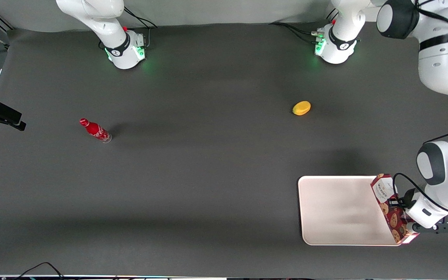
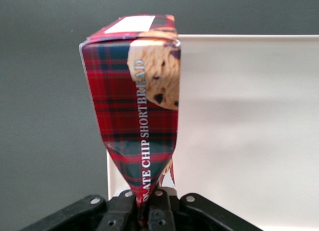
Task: Place red cookie box on tray
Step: 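Open the left gripper to release the box and raise it away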
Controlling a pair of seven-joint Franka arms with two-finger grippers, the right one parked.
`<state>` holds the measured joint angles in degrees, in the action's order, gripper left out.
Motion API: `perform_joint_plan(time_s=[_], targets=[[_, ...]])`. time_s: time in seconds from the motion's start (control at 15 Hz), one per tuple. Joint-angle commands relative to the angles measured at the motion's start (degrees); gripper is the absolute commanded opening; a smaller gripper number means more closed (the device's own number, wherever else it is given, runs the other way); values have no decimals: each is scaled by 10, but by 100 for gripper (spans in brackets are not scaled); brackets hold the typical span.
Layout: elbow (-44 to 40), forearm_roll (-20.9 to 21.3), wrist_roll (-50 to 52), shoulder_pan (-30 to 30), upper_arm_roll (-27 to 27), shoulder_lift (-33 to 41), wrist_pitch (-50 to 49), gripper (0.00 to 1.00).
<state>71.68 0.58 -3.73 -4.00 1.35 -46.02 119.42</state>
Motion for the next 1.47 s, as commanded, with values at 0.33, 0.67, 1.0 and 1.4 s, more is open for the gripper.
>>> perform_joint_plan(time_s=[0.33,0.67,1.0,1.4], targets=[[-33,7,-16,-14,-1,-28,20,73],[-10,0,-15,-20,-4,23,8,100],[32,-2,-7,-18,-17,147,-88,100],[168,-5,2,-11,-28,332,-154,100]])
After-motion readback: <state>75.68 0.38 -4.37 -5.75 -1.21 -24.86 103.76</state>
